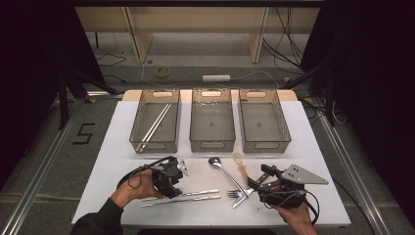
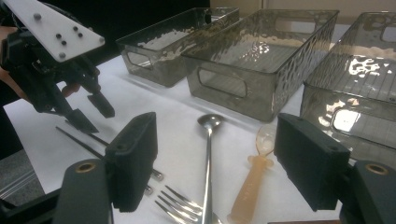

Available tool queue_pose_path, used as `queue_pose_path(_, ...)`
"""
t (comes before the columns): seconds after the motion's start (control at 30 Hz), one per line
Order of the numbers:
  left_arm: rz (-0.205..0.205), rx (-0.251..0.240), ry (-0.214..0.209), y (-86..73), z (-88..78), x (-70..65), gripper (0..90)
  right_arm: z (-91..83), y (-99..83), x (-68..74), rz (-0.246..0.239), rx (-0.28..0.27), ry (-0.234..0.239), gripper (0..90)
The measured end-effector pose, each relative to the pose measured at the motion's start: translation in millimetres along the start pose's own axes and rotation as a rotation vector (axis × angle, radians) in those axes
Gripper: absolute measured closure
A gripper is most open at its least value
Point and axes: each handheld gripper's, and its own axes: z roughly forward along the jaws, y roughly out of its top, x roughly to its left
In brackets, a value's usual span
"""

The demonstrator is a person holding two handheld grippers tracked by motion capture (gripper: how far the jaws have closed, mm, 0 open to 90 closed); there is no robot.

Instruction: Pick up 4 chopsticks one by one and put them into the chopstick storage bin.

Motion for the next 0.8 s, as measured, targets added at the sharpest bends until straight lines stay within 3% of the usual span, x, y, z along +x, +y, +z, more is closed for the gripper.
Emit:
queue_pose_path(0.23, 0.044, 0.025, -0.018, 0.9, 4.8, -1.8, 68.1, 0.1, 0.0, 0.3, 0.0, 0.0, 0.001, 31.2)
queue_pose_path(0.8, 0.074, 0.054, -0.051, 1.8, 13.8, -4.9, 78.0, 0.1, 0.0, 0.0, 0.001, 0.001, -0.001, 31.3)
